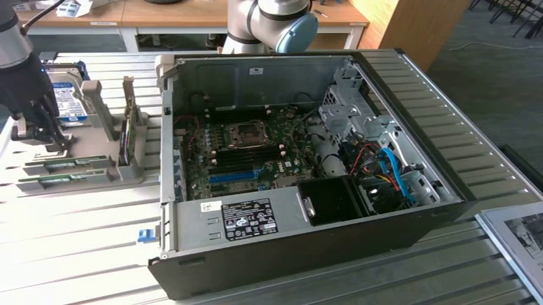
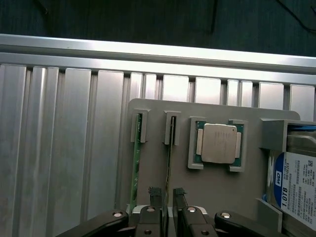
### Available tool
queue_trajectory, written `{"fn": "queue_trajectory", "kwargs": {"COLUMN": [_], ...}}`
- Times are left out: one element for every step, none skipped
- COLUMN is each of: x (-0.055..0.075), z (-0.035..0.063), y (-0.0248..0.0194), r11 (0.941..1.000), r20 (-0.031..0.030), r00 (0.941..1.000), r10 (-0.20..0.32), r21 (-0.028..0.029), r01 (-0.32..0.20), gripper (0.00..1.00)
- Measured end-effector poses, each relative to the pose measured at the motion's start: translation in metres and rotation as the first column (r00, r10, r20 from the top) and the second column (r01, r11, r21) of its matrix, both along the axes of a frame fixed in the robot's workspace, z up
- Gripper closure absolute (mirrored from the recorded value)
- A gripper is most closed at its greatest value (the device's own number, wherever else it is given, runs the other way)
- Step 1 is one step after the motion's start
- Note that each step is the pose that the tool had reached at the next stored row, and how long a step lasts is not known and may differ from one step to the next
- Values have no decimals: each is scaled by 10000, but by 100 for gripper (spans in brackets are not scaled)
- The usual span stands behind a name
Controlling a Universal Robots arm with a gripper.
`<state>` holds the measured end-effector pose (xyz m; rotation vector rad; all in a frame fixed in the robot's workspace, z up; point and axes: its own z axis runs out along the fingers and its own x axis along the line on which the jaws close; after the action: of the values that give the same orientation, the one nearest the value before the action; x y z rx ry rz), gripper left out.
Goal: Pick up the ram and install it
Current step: 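Pick up the ram and move it above insertion slot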
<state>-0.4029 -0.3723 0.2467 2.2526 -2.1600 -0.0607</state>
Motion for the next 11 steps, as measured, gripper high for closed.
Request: {"fn": "queue_trajectory", "kwargs": {"x": [0, 0, 0, -1, 0, 0, 0, 0, 0, 0, 1], "z": [0, 0, 0, -1, -1, -1, 0, 0, -1, -1, -1], "y": [0, 0, -1, -5, -11, -20, -28, -36, -46, -57, -67], "r11": [10000, 10000, 10000, 10000, 10000, 10000, 10000, 10000, 10000, 10000, 10000], "r20": [0, 0, 0, 1, 2, 1, 0, 0, 0, 1, 1], "r00": [10000, 10000, 10000, 10000, 10000, 10000, 10000, 10000, 10000, 10000, 10000], "r10": [0, 0, -1, -1, 0, 0, 0, 1, 0, 0, 1], "r21": [0, 0, 1, 0, 1, 1, 0, 1, 1, 0, 1], "r01": [0, 0, 1, 1, 0, 0, 0, -1, 0, 0, -1], "gripper": [76, 76, 76, 76, 76, 76, 76, 76, 76, 76, 76]}}
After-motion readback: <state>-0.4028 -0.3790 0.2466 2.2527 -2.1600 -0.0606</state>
